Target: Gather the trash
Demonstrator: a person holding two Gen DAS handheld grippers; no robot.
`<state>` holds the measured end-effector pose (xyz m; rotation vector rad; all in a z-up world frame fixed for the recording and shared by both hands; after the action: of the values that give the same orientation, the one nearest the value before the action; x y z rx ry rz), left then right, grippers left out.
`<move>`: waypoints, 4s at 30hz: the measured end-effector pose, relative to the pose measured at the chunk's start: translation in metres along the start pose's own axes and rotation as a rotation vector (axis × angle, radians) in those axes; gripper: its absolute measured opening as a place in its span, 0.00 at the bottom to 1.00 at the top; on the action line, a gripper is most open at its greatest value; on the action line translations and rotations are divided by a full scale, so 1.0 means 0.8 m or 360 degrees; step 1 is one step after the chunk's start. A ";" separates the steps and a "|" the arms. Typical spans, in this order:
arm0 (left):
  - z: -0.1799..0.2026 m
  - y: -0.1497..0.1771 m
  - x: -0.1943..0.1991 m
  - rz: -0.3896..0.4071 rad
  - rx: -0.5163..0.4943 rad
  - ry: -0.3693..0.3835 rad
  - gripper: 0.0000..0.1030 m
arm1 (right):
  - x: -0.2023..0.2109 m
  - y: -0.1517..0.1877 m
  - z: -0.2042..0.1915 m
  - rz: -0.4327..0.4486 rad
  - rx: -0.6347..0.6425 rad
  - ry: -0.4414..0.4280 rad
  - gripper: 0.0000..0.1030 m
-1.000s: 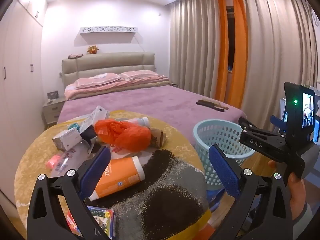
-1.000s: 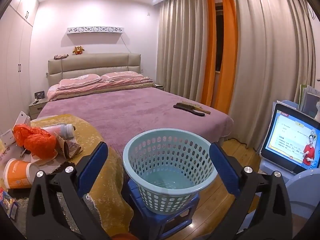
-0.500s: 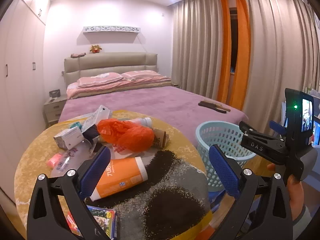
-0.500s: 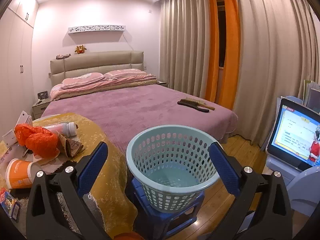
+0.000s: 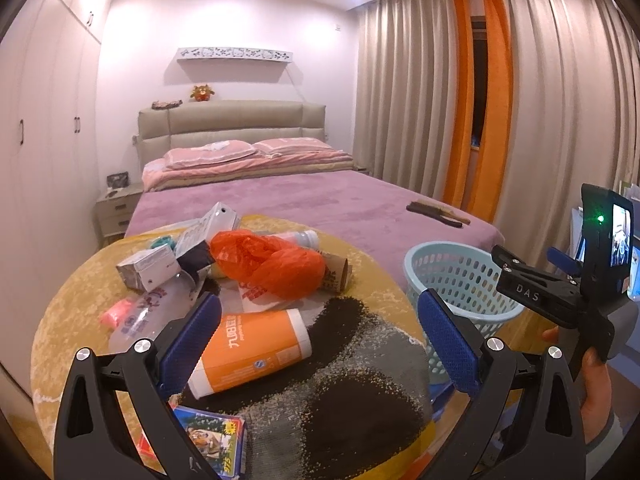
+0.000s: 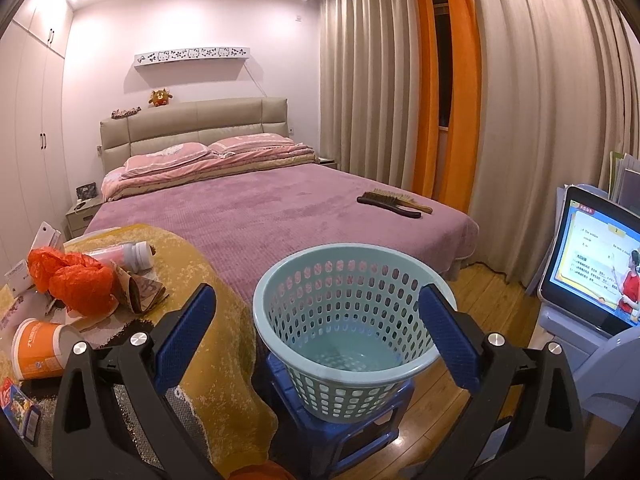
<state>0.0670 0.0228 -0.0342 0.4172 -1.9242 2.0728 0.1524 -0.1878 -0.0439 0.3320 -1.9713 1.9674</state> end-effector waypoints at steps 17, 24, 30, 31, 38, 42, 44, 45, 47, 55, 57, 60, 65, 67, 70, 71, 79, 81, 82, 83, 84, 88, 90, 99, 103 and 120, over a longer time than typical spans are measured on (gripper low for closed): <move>-0.015 0.003 0.008 0.0016 0.0026 -0.0035 0.93 | 0.003 -0.005 -0.002 0.0017 0.0000 -0.0009 0.91; -0.025 0.004 0.009 0.0014 0.0044 -0.0053 0.93 | 0.005 -0.006 -0.007 0.0019 0.0013 -0.0021 0.91; -0.033 0.014 0.014 -0.0010 0.0050 -0.0084 0.93 | 0.007 -0.006 -0.021 0.0000 0.0021 -0.0099 0.81; -0.037 0.020 0.015 -0.0023 0.0050 -0.0106 0.93 | 0.008 -0.006 -0.026 -0.0005 0.0026 -0.0124 0.77; -0.087 0.073 0.017 -0.0171 0.0166 -0.0263 0.93 | 0.010 0.008 -0.104 -0.0107 0.0103 -0.0487 0.61; -0.096 0.091 0.009 -0.0261 0.0141 -0.0298 0.93 | 0.011 0.020 -0.179 -0.0216 0.0202 -0.0784 0.61; -0.097 0.098 0.005 -0.0295 0.0115 -0.0319 0.93 | 0.012 0.026 -0.217 -0.0254 0.0272 -0.0900 0.61; -0.097 0.103 0.003 -0.0324 0.0091 -0.0331 0.93 | 0.012 0.029 -0.236 -0.0272 0.0309 -0.0951 0.61; -0.098 0.111 0.000 -0.0368 0.0058 -0.0370 0.93 | 0.011 0.036 -0.261 -0.0307 0.0367 -0.1008 0.61; -0.122 0.142 0.009 -0.0518 0.0033 -0.0436 0.85 | -0.001 0.069 -0.313 -0.0552 0.0420 -0.1200 0.61; -0.136 0.148 0.018 -0.0529 0.0089 -0.0426 0.84 | 0.004 0.078 -0.316 -0.0598 0.0425 -0.1248 0.61; -0.159 0.153 0.034 -0.0531 0.0196 -0.0409 0.82 | 0.012 0.097 -0.324 -0.0677 0.0431 -0.1307 0.61; -0.205 0.163 0.064 -0.0515 0.0321 -0.0519 0.82 | 0.041 0.119 -0.329 -0.0723 0.0469 -0.1376 0.61; -0.229 0.165 0.076 -0.0501 0.0398 -0.0566 0.81 | 0.064 0.126 -0.333 -0.0743 0.0492 -0.1444 0.61; -0.247 0.160 0.090 -0.0460 0.0474 -0.0567 0.81 | 0.092 0.132 -0.332 -0.0722 0.0563 -0.1506 0.61; -0.246 0.154 0.093 -0.0445 0.0483 -0.0538 0.81 | 0.096 0.131 -0.329 -0.0700 0.0583 -0.1492 0.61; -0.185 0.144 0.064 -0.0486 0.0420 -0.0247 0.83 | 0.076 0.098 -0.312 -0.0515 0.0707 -0.1378 0.80; -0.171 0.149 0.051 -0.0531 0.0379 -0.0220 0.83 | 0.066 0.099 -0.326 -0.0498 0.0787 -0.1409 0.81; -0.169 0.153 0.044 -0.0556 0.0365 -0.0222 0.83 | 0.061 0.102 -0.335 -0.0502 0.0832 -0.1426 0.81; -0.166 0.157 0.039 -0.0584 0.0350 -0.0236 0.83 | 0.057 0.105 -0.342 -0.0514 0.0865 -0.1445 0.81; -0.164 0.161 0.035 -0.0612 0.0338 -0.0249 0.83 | 0.053 0.110 -0.352 -0.0546 0.0903 -0.1484 0.81; -0.163 0.171 0.030 -0.0665 0.0311 -0.0294 0.84 | 0.046 0.118 -0.376 -0.0595 0.0976 -0.1517 0.81; -0.170 0.170 0.035 -0.0664 0.0307 -0.0341 0.84 | 0.043 0.119 -0.379 -0.0624 0.0975 -0.1529 0.80; -0.239 0.175 0.079 -0.0625 0.0539 -0.0482 0.79 | 0.057 0.122 -0.349 -0.0653 0.0879 -0.1529 0.60; -0.231 0.158 0.078 -0.0572 0.0608 -0.0353 0.81 | 0.064 0.125 -0.330 -0.0641 0.0795 -0.1384 0.60; -0.230 0.150 0.000 -0.0677 0.0640 -0.0579 0.69 | 0.054 0.124 -0.265 -0.0672 0.0525 -0.1120 0.62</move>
<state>0.0159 0.1974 -0.1568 1.2476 -1.3929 2.1783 0.0884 0.0285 -0.1206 1.5625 -1.6841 2.0291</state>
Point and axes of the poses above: each gripper's, at about its wrist camera, not at the fingertips, and x roughly against the way its jaws point, z to its right, y to its underside, the point moved 8 cm from there along -x, roughly the way its jaws point, and after that the axes turned 3 degrees about y, right-handed, at the moved point
